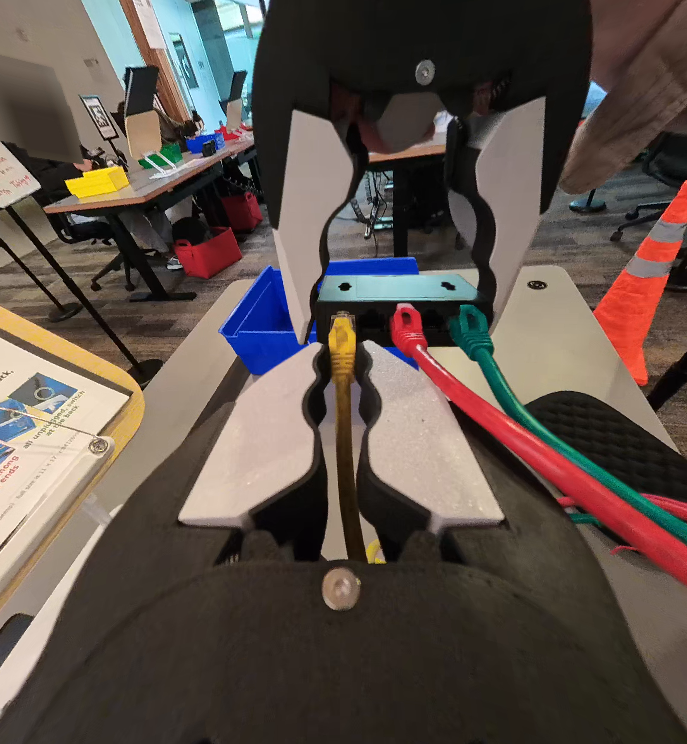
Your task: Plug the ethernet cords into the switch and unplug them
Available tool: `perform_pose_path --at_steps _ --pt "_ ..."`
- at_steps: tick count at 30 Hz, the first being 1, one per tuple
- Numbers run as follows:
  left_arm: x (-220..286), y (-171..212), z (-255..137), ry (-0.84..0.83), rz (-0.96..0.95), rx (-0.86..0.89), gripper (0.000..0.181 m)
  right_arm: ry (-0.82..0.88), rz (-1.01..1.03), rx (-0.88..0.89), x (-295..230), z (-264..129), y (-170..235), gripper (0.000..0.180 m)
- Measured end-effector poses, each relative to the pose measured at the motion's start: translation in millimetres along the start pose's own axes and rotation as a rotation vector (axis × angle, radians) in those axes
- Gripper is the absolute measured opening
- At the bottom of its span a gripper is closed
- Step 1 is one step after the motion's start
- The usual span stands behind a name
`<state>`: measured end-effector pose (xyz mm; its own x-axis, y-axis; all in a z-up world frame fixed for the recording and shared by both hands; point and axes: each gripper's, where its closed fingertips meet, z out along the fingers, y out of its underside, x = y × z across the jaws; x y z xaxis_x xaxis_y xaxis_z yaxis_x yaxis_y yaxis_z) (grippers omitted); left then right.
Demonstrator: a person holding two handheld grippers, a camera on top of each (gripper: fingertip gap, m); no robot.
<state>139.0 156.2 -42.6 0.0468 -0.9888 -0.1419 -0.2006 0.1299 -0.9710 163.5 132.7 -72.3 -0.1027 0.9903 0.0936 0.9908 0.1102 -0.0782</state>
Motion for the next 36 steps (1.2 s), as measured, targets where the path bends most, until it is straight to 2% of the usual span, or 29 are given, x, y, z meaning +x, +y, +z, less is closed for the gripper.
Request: perform_pose_path --at_steps 13,26,36 --pt "1.5 6.2 0.1 0.005 0.026 -0.052 0.012 -0.019 0.013 -0.008 -1.6 7.1 -1.7 0.098" --pt "7.3 21.0 0.4 0.069 0.009 -0.147 0.012 -0.03 -0.023 -0.115 -6.5 20.8 -3.9 0.098" --pt "2.0 9.5 -4.3 0.012 0.035 -0.096 0.012 -0.009 0.001 0.006 -1.2 9.5 -11.6 0.098"
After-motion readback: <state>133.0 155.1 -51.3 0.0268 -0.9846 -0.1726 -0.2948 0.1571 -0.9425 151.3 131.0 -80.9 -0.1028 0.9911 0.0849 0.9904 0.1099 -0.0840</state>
